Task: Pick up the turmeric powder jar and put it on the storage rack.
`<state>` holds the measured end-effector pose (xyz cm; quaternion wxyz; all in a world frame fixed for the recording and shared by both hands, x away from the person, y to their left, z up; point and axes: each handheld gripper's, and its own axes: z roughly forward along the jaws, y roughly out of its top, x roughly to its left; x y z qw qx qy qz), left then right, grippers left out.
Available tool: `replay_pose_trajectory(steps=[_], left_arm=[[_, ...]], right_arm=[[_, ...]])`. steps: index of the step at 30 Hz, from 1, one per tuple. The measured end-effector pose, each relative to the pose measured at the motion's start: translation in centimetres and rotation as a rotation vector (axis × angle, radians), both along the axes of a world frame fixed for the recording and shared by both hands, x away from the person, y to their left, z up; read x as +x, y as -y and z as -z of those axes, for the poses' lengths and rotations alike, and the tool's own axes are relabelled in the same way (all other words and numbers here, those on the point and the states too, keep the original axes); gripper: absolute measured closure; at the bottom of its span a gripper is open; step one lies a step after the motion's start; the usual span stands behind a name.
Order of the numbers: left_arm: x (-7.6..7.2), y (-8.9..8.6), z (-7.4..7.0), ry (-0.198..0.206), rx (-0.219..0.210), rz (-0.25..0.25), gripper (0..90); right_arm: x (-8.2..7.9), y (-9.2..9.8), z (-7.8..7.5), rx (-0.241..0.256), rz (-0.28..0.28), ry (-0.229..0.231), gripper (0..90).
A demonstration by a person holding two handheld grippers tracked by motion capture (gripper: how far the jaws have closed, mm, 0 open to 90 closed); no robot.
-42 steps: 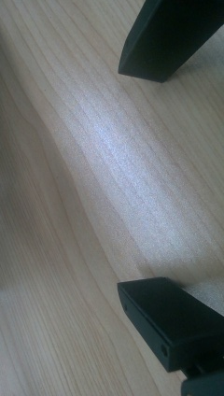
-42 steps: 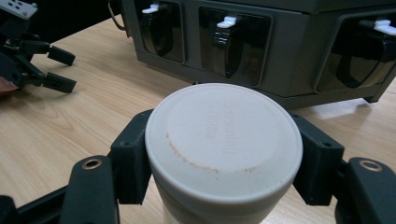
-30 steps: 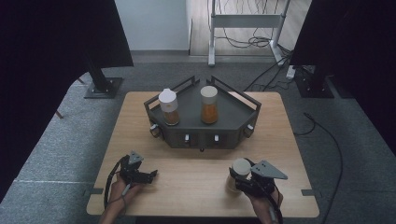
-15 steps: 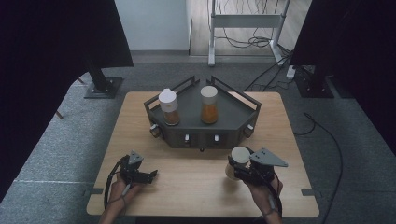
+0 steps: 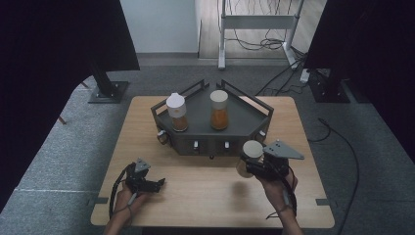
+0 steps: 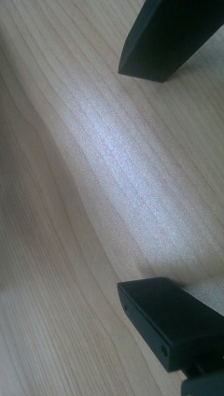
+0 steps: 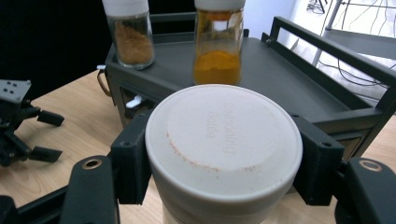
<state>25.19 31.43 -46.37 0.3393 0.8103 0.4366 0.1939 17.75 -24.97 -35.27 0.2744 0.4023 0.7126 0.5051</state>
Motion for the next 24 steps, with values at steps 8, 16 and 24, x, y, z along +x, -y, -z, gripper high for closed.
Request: replay_pose_trajectory(steps=[8, 16, 24], left_arm=[[0.0, 0.0, 0.0, 0.000, 0.000, 0.000, 0.0], [0.0, 0.0, 0.0, 0.000, 0.000, 0.000, 0.0], [0.0, 0.0, 0.0, 0.000, 0.000, 0.001, 0.0]], right_arm=[[0.9, 0.0, -1.8, -0.003, 0.007, 0.020, 33.4], [2.1, -0.1, -3.4, -0.003, 0.018, 0.015, 33.4], [3.3, -0.4, -4.5, 0.002, 0.035, 0.026, 33.4]])
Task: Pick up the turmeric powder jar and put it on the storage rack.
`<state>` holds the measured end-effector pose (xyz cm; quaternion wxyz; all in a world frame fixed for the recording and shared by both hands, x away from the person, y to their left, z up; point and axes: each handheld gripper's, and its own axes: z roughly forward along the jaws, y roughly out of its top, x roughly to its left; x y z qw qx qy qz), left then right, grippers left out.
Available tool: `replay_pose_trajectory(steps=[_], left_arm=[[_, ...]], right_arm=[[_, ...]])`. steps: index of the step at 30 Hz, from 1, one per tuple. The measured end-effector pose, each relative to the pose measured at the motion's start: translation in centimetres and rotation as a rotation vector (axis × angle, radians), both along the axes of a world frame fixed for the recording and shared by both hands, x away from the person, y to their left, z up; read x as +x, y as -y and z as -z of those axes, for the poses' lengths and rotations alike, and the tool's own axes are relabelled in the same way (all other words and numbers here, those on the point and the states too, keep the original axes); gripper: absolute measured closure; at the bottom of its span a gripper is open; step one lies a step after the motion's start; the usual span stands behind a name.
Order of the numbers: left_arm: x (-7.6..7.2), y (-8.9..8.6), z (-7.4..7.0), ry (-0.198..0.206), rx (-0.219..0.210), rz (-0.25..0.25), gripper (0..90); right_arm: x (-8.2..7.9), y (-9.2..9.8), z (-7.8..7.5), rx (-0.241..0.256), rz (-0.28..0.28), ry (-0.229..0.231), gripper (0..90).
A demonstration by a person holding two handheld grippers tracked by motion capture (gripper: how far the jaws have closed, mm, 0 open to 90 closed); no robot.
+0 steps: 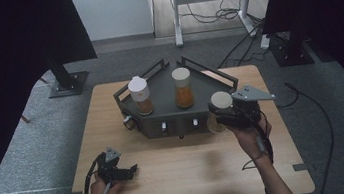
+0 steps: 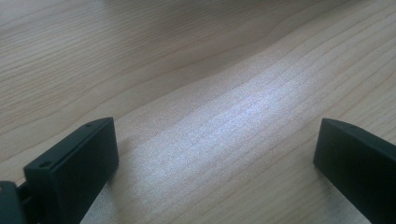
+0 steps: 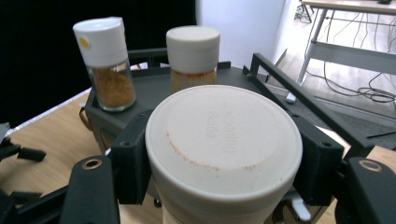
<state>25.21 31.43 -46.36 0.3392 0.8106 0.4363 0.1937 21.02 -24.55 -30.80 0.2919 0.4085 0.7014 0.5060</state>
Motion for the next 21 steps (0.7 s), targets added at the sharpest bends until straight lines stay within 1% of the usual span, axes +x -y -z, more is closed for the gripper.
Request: replay_pose_trajectory(steps=[5, 8, 18, 21], left_arm=[[0.0, 0.0, 0.0, -0.001, 0.001, 0.002, 0.0], [0.0, 0.0, 0.0, 0.000, 0.001, 0.002, 0.0], [0.0, 0.0, 0.0, -0.001, 0.000, 0.004, 0.0], [0.0, 0.0, 0.0, -0.001, 0.000, 0.004, 0.0]], right_arm=[[0.8, -0.3, -0.4, 0.010, 0.006, 0.007, 33.4], [1.3, -0.6, -0.7, 0.000, 0.011, 0.007, 33.4], [3.3, -1.3, -1.9, 0.001, 0.032, 0.009, 33.4], [4.0, -1.5, -2.0, -0.004, 0.026, 0.015, 33.4]])
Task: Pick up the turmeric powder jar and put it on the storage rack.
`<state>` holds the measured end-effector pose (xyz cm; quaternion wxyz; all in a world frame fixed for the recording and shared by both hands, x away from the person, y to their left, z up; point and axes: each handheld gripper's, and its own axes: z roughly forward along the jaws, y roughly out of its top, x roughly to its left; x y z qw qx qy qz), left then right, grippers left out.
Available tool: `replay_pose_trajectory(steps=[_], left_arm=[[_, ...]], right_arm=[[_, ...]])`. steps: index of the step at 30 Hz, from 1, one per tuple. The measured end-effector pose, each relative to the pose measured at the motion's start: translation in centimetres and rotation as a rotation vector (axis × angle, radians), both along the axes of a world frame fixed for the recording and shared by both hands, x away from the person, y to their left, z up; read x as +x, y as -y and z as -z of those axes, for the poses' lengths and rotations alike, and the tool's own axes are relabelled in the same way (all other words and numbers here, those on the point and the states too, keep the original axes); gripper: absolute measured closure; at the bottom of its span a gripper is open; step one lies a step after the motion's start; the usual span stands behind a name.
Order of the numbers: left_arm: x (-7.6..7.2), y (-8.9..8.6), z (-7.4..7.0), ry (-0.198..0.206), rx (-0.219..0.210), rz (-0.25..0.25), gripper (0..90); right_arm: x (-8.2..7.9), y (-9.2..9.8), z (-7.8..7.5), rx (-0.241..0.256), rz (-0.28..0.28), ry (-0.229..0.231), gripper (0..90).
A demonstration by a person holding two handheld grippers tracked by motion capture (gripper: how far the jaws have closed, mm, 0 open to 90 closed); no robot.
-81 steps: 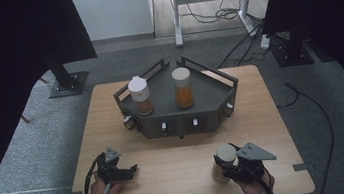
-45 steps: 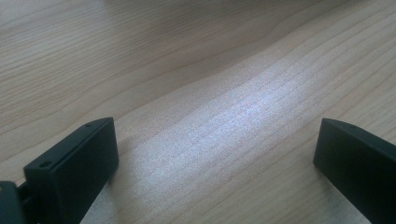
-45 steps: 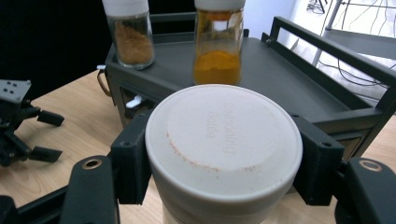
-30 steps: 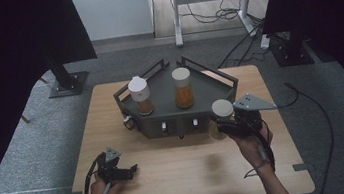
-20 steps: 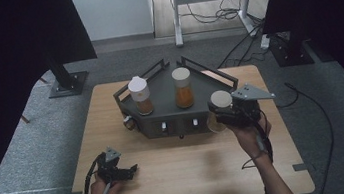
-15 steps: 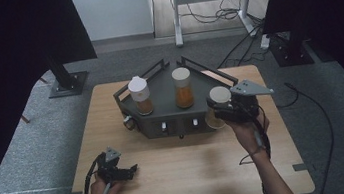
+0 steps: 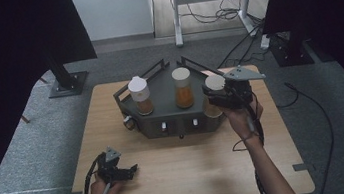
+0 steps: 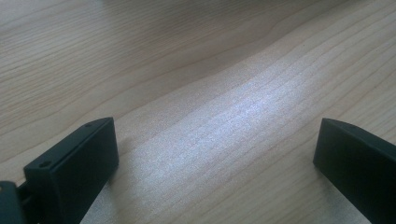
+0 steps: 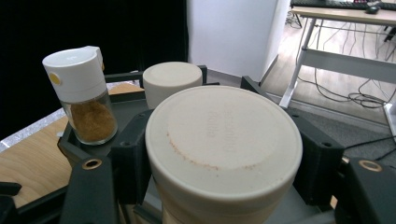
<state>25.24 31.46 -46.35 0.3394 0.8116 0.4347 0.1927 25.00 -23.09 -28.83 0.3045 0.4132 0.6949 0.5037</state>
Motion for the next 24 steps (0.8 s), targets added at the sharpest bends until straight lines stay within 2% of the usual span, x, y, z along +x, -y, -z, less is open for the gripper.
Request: replay_pose_trajectory(steps=[8, 12, 20, 24], left_arm=[[0.0, 0.0, 0.0, -0.001, -0.001, 0.001, 0.0], [0.0, 0.0, 0.0, -0.001, 0.000, 0.003, 0.0], [0.0, 0.0, 0.0, 0.000, 0.001, 0.004, 0.0], [0.0, 0.0, 0.0, 0.000, 0.001, 0.005, 0.0]], right_arm=[[1.5, -0.6, 0.1, -0.031, -0.001, 0.011, 33.3], [2.1, -0.6, 0.4, -0.010, 0.007, 0.011, 33.4], [3.6, -0.7, 0.7, 0.002, 0.036, 0.006, 33.4], [4.2, -1.1, 0.7, -0.010, 0.055, 0.005, 33.4]])
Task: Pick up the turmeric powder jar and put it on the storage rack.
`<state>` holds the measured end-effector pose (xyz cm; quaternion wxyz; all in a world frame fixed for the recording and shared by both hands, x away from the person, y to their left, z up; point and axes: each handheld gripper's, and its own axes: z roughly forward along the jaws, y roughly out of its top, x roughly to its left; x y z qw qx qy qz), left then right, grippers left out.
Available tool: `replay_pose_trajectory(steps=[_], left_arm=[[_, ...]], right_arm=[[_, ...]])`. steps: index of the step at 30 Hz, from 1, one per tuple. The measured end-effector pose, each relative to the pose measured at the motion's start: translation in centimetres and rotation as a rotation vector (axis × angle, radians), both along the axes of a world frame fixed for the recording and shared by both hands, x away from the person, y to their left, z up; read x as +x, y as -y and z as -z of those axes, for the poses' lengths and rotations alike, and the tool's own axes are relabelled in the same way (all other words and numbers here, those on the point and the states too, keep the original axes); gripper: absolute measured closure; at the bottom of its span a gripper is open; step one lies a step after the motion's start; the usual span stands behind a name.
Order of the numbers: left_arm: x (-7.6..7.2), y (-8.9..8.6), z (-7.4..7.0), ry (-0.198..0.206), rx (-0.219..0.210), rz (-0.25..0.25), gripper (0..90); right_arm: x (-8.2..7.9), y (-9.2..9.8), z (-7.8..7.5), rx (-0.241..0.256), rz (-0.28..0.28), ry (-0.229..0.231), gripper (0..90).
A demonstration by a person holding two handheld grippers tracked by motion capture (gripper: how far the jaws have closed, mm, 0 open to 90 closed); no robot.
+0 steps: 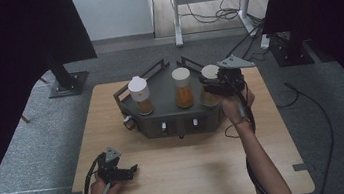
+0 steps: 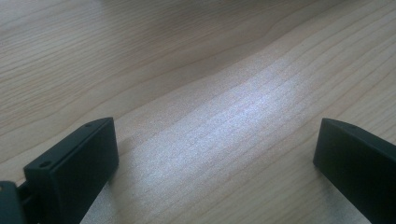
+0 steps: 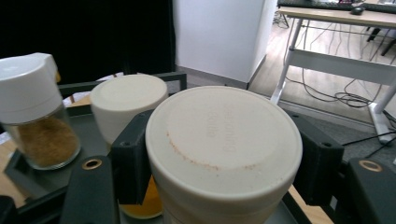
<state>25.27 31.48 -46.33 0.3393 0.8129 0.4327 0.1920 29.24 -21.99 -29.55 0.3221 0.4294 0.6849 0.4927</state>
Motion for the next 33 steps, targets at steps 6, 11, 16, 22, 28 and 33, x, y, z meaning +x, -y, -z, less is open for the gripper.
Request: replay_pose_trajectory(steps=[6, 11, 16, 22, 28, 33], left_arm=[[0.0, 0.0, 0.0, 0.000, -0.001, 0.001, 0.0], [0.0, 0.0, 0.0, 0.001, -0.001, 0.004, 0.0], [0.1, 0.0, 0.0, 0.000, -0.001, 0.005, 0.0], [0.1, 0.0, 0.0, 0.001, 0.001, 0.007, 0.0], [0.1, 0.0, 0.0, 0.001, 0.001, 0.007, 0.0], [0.1, 0.0, 0.0, 0.001, 0.001, 0.007, 0.0]], right_arm=[[1.0, -0.3, 0.5, -0.022, 0.011, -0.007, 33.3], [1.6, -0.1, 1.2, -0.008, 0.020, -0.020, 33.3], [1.8, -0.3, 1.6, -0.029, 0.034, -0.022, 33.3], [2.0, 0.0, 2.0, -0.008, 0.044, -0.028, 33.3], [2.1, -0.2, 1.8, -0.020, 0.043, -0.033, 33.3], [2.3, -0.4, 1.6, -0.011, 0.062, -0.053, 33.2]])
